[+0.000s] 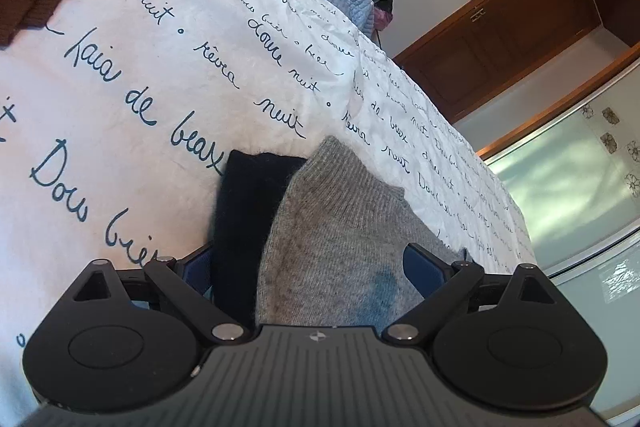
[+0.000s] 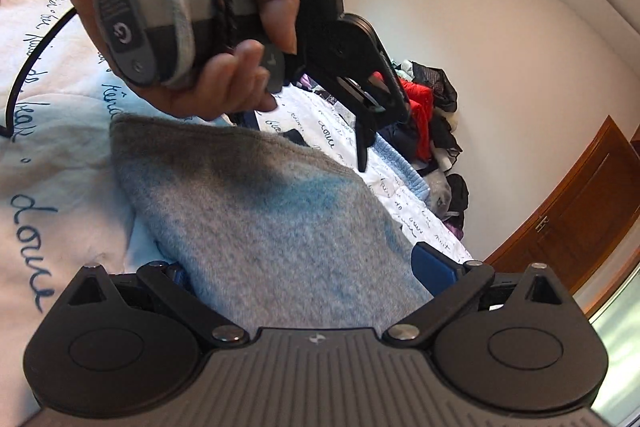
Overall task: Fold small clothes
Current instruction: 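Grasp the side edge of the folded sweater with both grippers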
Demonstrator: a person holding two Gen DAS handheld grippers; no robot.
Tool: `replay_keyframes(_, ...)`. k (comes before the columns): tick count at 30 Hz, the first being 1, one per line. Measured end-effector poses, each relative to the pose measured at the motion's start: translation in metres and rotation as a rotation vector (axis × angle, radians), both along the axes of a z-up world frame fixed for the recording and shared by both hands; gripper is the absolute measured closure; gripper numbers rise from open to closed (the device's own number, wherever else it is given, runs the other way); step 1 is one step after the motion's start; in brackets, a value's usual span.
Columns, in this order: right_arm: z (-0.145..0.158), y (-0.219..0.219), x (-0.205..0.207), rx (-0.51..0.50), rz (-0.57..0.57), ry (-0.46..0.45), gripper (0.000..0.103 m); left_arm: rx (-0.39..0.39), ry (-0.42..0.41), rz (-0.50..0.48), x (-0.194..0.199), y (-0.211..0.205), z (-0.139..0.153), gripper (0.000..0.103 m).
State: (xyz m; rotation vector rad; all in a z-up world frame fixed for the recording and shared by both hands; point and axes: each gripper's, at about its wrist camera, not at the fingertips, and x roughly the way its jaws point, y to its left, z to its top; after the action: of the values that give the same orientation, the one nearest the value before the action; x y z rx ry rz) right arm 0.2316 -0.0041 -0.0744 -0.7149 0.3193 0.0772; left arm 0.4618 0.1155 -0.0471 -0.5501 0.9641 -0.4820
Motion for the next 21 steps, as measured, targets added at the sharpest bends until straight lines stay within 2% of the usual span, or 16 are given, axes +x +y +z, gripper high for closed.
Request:
replay_keyframes(3, 0.0, 0.007, 0.001, -0.022, 0.024, -0.021, 0.002, -0.017, 0.004, 0.014, 0.008, -0.003, -0.002, 0.015)
replay_keyframes(5, -0.002, 0.011, 0.0, -0.042, 0.062, -0.031, 0.01, -0.017, 0.002, 0.022, 0.012, -0.004, -0.002, 0.021)
replay_keyframes(7, -0.004, 0.015, -0.002, -0.062, 0.097, -0.034, 0.022, 0.003, -0.003, 0.046, 0.014, -0.004, -0.003, 0.039)
replay_keyframes(9, -0.007, 0.019, -0.003, -0.091, 0.124, -0.035, 0.039, 0.011, 0.003, 0.075, 0.015, -0.004, -0.006, 0.051)
replay_keyframes(11, -0.011, 0.023, -0.004, -0.119, 0.147, -0.032, 0.051, 0.027, -0.003, 0.093, 0.015, -0.003, -0.007, 0.062)
replay_keyframes(12, -0.013, 0.025, -0.005, -0.133, 0.156, -0.03, 0.059, 0.045, -0.007, 0.093, 0.014, -0.003, -0.007, 0.071)
replay_keyframes(13, -0.015, 0.027, -0.005, -0.148, 0.163, -0.027, 0.063, 0.067, -0.012, 0.092, 0.014, -0.004, -0.007, 0.081)
replay_keyframes(15, -0.019, 0.031, -0.005, -0.18, 0.181, -0.023, 0.082, 0.092, -0.015, 0.088, 0.013, -0.003, -0.006, 0.086)
replay_keyframes(17, -0.023, 0.034, -0.008, -0.203, 0.197, -0.022, 0.093, 0.103, -0.026, 0.088, 0.011, -0.004, -0.004, 0.089)
replay_keyframes(21, -0.017, 0.028, -0.011, -0.14, 0.223, -0.016, 0.096, 0.161, -0.069, 0.085, 0.004, -0.011, 0.006, 0.091)
